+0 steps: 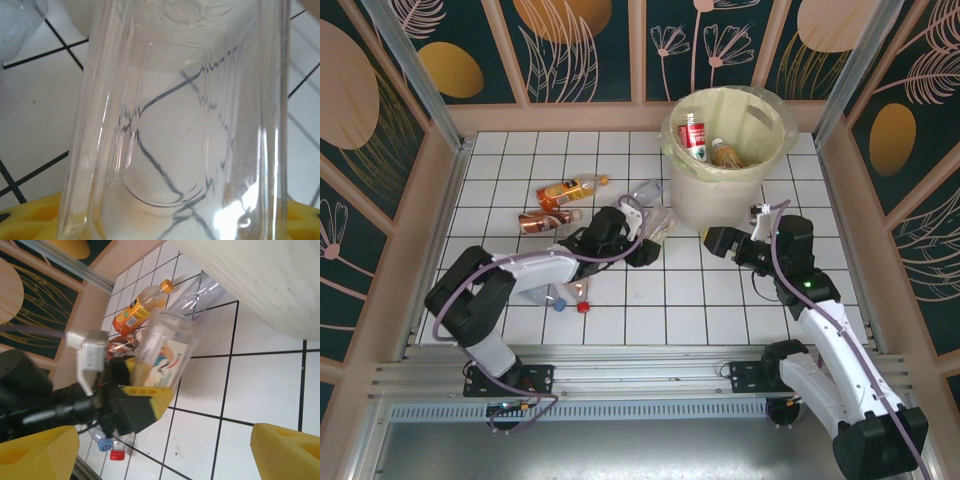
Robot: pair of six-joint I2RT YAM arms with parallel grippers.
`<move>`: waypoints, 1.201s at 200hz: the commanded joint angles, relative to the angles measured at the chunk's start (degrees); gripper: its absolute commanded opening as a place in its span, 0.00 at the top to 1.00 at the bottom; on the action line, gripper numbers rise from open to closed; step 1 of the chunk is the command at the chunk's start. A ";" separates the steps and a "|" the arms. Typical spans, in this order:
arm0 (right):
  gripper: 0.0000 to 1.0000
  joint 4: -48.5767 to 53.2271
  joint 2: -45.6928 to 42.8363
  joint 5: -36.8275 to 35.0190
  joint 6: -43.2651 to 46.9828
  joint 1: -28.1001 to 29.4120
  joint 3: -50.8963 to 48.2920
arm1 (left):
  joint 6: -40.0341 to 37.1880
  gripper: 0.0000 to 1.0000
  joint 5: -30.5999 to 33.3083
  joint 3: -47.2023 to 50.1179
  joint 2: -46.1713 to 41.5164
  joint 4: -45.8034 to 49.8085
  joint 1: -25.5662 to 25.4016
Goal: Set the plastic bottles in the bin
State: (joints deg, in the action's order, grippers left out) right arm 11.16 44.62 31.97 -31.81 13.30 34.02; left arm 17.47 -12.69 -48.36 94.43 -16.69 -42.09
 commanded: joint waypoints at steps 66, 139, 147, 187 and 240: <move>0.10 -19.68 7.69 -8.21 -10.73 11.50 -2.46 | 10.98 0.36 -4.48 5.33 -5.54 -14.19 -4.42; 0.11 -25.62 13.26 -9.38 -12.78 13.86 -1.32 | 13.00 0.35 -3.84 7.05 -6.68 -17.72 -7.69; 0.12 -25.74 13.60 -9.38 -12.72 14.03 -1.13 | 13.02 0.35 -3.71 6.89 -6.55 -17.85 -7.94; 0.21 -25.40 14.31 -10.96 -12.70 15.00 -0.60 | 12.08 0.35 -1.38 6.58 -6.67 -17.57 -9.32; 0.32 -25.89 14.71 -15.27 -12.72 16.40 -0.58 | 11.06 0.34 0.96 4.74 -5.48 -16.81 -10.00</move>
State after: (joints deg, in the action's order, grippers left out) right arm -12.69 59.00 19.97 -44.95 28.84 31.79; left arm 29.63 -13.39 -41.63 88.77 -31.51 -51.35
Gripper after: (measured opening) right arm 0.693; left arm 0.662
